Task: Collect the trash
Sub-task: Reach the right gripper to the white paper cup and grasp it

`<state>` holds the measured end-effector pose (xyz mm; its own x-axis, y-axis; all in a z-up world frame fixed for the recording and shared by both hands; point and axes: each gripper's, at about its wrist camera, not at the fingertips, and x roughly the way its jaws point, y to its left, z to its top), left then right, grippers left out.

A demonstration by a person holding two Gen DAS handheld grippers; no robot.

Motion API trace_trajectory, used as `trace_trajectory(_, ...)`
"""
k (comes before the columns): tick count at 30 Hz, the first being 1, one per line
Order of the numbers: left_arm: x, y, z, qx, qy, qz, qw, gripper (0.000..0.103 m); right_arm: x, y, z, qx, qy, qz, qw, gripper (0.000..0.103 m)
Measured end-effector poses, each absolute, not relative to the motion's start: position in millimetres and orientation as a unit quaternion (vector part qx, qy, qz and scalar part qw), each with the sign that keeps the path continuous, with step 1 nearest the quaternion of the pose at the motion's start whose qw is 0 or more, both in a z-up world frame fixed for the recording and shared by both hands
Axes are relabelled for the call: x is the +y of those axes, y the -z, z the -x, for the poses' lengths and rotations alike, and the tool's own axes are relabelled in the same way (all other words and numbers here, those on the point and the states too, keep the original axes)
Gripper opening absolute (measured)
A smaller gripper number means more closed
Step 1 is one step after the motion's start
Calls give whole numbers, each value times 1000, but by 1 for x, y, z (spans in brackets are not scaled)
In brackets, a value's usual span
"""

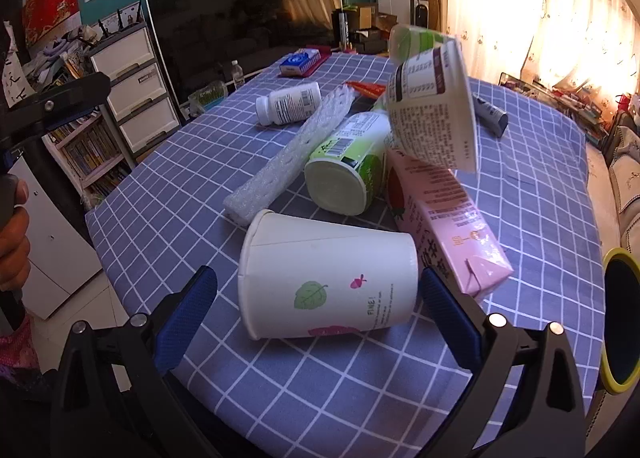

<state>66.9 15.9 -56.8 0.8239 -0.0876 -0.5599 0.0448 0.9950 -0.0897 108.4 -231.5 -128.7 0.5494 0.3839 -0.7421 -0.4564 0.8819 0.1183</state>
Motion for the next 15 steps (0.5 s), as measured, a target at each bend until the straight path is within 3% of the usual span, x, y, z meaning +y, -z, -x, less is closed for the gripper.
trace_trajectory(4, 18, 63, -73, 301, 34, 41, 952, 98, -228, 136, -119, 426, -244, 41, 870, 97)
trace_trajectory(6, 20, 65, -75, 304, 33, 43, 951, 98, -225, 139, -121, 431, -247, 40, 867, 90)
trace_trajectory(7, 21, 67, -77, 306, 32, 44, 951, 98, -225, 141, -122, 435, -248, 39, 865, 80)
trace_trajectory(15, 21, 77, -91, 322, 36, 49, 945, 98, -232, 121, -111, 411, -258, 31, 874, 80)
